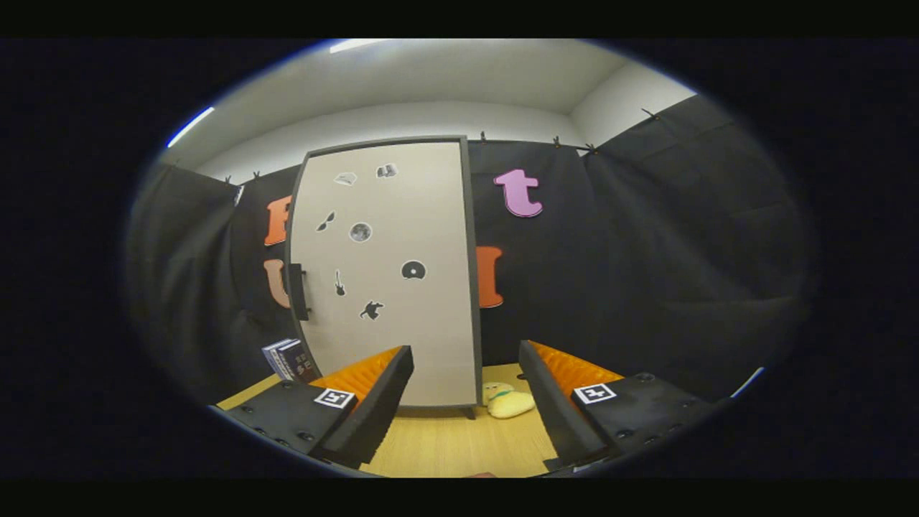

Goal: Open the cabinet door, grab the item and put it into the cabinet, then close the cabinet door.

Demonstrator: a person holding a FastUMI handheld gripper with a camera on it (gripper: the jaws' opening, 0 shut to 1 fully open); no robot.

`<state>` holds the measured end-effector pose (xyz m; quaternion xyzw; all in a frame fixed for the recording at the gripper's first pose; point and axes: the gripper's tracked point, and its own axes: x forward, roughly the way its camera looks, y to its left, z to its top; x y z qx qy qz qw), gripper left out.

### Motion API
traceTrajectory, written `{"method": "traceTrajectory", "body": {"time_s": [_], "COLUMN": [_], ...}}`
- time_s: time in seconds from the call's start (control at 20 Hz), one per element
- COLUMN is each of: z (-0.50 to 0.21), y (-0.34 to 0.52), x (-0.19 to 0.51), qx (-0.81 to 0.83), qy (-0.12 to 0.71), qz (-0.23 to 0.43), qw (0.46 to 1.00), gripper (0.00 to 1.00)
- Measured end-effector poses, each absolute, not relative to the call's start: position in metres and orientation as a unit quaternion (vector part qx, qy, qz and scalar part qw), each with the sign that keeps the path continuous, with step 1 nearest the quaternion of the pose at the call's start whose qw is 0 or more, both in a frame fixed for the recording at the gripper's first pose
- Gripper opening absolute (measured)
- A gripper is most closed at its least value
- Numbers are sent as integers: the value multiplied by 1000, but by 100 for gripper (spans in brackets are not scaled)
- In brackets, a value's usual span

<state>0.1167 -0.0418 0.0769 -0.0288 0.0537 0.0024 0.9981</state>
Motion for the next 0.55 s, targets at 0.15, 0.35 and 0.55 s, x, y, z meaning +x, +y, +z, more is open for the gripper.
{"method": "traceTrajectory", "body": {"time_s": [0.15,0.35,0.55], "z": [78,76,78], "y": [-62,-73,-80], "x": [111,101,96], "qx": [-26,-25,-28], "qy": [52,56,50], "qz": [-2,2,1], "qw": [998,998,998], "gripper": [95,95,96]}}
